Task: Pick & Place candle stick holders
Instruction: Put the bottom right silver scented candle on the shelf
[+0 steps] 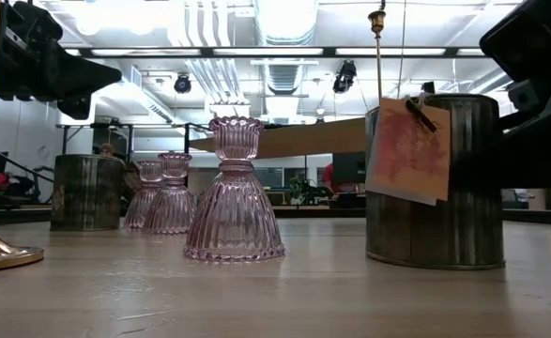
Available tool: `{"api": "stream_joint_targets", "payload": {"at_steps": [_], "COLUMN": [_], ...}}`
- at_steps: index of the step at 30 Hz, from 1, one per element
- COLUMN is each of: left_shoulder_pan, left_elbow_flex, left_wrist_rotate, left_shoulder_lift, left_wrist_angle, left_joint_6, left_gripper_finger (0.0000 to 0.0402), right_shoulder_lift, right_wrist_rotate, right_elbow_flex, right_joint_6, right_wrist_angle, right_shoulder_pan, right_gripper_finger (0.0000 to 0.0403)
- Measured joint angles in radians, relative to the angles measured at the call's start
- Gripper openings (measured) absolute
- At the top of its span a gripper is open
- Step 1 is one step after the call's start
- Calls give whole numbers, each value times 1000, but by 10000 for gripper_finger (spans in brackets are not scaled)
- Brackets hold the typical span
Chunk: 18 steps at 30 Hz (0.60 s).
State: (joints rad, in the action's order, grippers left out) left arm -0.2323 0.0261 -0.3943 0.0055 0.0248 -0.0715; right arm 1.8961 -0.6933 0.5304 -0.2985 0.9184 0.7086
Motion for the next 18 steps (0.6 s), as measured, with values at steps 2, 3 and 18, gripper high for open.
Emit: {"api": "stream_joint_targets", "payload": {"at_steps": [2,3,18], "left_shoulder_pan": [0,0,0], "left_elbow_flex": [0,0,0], "left_wrist_rotate": [0,0,0], "left_shoulder_lift": [0,0,1], "left_wrist_angle": [0,0,0], "left_joint_6": [0,0,0], "left_gripper_finger": [12,12,12], "right_shoulder_lift": [0,0,-3], "right_wrist_rotate": [-3,-4,14], "right_elbow_flex": [0,-1,2], "right_joint_6": [0,1,7], "right_wrist_angle": [-1,-1,6], "right_shoulder_pan": [0,0,-12], "right_gripper_finger": [345,344,299]}}
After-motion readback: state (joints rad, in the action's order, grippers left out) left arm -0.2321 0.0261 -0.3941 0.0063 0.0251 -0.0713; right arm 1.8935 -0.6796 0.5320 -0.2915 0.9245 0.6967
